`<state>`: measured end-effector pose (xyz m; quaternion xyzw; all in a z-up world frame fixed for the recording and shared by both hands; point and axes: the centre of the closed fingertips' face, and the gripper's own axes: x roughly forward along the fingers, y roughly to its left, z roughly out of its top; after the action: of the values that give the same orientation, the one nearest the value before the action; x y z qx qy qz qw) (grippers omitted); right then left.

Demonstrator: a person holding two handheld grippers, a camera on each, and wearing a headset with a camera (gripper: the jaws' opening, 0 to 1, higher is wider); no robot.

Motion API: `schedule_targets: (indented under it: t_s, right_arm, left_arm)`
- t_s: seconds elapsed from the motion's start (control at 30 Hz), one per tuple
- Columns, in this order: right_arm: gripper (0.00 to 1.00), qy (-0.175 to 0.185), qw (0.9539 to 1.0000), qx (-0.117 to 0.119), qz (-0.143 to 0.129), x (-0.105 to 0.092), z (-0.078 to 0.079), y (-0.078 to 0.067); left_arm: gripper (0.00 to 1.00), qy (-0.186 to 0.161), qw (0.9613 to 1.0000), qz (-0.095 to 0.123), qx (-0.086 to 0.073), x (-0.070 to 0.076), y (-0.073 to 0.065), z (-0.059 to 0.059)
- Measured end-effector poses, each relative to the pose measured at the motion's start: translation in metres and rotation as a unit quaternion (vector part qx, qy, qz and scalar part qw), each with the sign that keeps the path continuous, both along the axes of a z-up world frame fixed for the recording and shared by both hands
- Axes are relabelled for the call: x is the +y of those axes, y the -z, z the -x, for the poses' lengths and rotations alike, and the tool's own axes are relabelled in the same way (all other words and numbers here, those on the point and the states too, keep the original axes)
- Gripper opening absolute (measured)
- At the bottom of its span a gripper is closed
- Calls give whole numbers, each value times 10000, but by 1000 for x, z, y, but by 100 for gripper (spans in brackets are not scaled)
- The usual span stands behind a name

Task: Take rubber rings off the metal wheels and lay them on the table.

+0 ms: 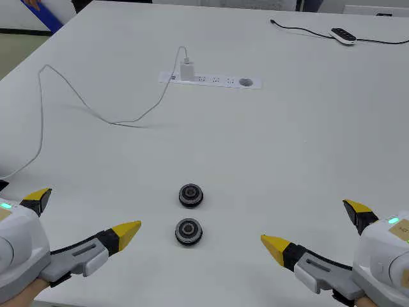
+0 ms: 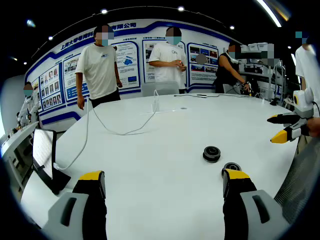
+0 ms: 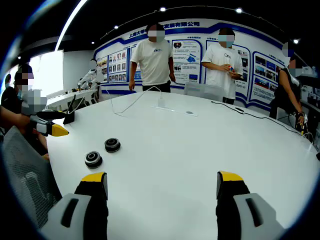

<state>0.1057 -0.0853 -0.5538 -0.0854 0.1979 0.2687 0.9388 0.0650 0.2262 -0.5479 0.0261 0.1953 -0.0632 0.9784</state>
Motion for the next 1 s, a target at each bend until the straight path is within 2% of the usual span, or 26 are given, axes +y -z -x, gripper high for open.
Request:
schedule_targets:
  t_s: [0.5, 0.9, 1.0]
  right_arm:
    - [88, -59, 9999, 84, -19, 2, 3, 2]
    - [85, -75, 9998, 189, -46, 3, 4, 5]
    - [85, -95, 9997, 229, -63, 4, 5, 5]
  left_arm:
    - [100, 3, 10000, -4, -10, 0, -2, 1]
    - [97, 94, 9999, -84, -107, -2, -7, 0]
    - [96, 127, 9999, -70, -62, -3, -6, 0]
